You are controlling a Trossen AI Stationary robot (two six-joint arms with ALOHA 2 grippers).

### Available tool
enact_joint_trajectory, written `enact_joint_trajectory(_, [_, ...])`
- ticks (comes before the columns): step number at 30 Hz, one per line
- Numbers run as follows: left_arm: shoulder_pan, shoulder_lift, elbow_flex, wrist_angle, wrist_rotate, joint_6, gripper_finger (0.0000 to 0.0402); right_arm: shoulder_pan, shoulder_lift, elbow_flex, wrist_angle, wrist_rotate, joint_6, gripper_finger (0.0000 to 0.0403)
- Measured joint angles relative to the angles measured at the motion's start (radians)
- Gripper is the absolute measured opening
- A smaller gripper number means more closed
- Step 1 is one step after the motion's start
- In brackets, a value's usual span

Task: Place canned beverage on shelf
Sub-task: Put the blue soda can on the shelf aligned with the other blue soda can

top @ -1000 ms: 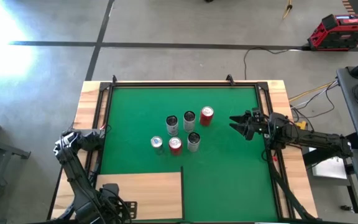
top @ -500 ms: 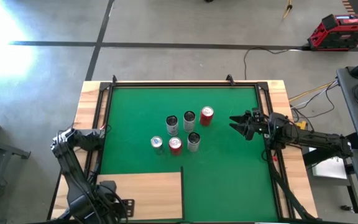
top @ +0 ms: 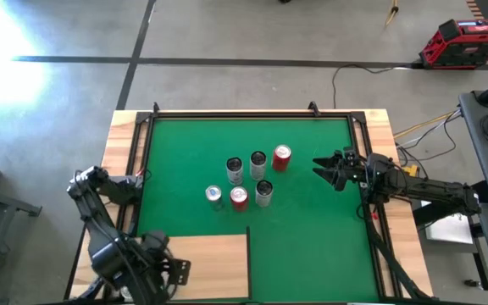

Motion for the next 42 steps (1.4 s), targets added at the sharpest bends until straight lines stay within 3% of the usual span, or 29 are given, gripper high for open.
enact_joint_trajectory(5, [0.076,0.000,-0.010,-0.001,-0.069,0.189,0.0268,0.000,0.000,0.000,0.000,0.000,0.000,0.0318])
enact_joint_trajectory(15, [0.322,0.028,-0.033,0.000,-0.093,0.438,0.0256,0.000,0.000,0.000,0.000,0.000,0.000,0.0318])
enact_joint_trajectory(25, [0.527,0.051,-0.126,0.000,-0.102,0.495,0.0256,0.000,0.000,0.000,0.000,0.000,0.000,0.0318])
enact_joint_trajectory(42, [0.639,0.051,-0.193,0.027,-0.198,0.443,0.0256,0.000,0.000,0.000,0.000,0.000,0.000,0.0318])
